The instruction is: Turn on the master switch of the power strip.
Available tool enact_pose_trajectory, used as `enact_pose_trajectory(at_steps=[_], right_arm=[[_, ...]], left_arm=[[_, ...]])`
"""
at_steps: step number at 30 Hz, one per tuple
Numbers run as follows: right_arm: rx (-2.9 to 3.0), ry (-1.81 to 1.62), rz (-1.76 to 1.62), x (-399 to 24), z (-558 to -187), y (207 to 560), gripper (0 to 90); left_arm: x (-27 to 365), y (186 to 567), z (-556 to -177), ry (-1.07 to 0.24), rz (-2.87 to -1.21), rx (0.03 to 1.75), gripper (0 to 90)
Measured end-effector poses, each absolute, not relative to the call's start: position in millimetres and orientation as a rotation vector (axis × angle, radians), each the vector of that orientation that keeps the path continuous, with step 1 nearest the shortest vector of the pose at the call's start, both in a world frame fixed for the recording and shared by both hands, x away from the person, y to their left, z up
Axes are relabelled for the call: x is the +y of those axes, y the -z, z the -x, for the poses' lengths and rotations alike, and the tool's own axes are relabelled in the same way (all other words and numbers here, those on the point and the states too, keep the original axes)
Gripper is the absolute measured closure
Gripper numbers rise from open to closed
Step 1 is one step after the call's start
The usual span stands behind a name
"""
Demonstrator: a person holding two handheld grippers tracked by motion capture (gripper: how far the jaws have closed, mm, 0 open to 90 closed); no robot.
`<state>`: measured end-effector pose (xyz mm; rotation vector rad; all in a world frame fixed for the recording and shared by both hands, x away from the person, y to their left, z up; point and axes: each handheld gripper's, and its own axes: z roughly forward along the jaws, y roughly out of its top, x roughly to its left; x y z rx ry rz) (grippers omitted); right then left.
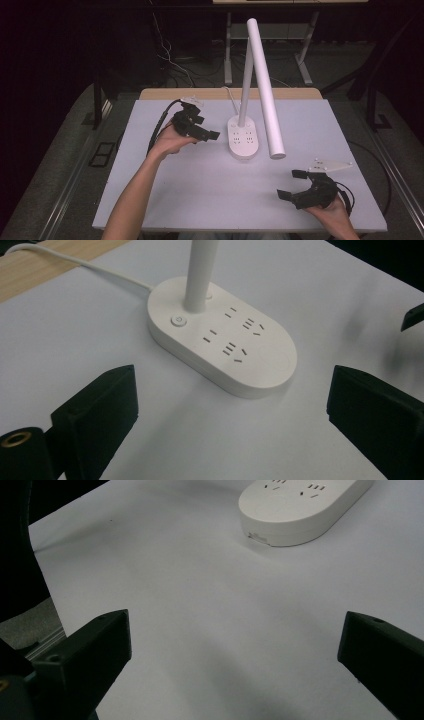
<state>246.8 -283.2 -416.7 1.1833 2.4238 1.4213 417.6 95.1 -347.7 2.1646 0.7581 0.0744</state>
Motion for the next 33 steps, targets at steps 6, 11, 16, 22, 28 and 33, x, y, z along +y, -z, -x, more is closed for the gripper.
enact_pose_trajectory(at_steps=[6, 11, 16, 22, 28, 33], right_arm=[[2.429, -1.414, -1.183, -282.5, -247.0, 417.3, 0.2], [2.43, -1.411, -1.183, -282.3, -246.7, 417.3, 0.2], [2.431, -1.411, -1.182, -282.4, -246.8, 417.4, 0.2], [2.43, -1.413, -1.181, -282.5, -247.0, 417.4, 0.2], [2.431, -1.41, -1.181, -282.4, -246.9, 417.5, 0.2], [2.432, -1.411, -1.179, -282.7, -246.9, 417.6, 0.2]], left_arm=[[88.2, 343.3, -431.0, -0.074, -2.181, 0.78, 9.6], [79.9, 339.2, -441.7, -0.075, -2.181, 0.793, 13.6], [73.5, 336.9, -450.0, -0.079, -2.171, 0.806, 17.5], [71.5, 339.3, -459.0, -0.082, -2.151, 0.823, 22.4], [72.8, 347.4, -469.1, -0.076, -2.103, 0.865, 36.5], [70.3, 356.0, -474.3, -0.076, -2.098, 0.882, 41.9]])
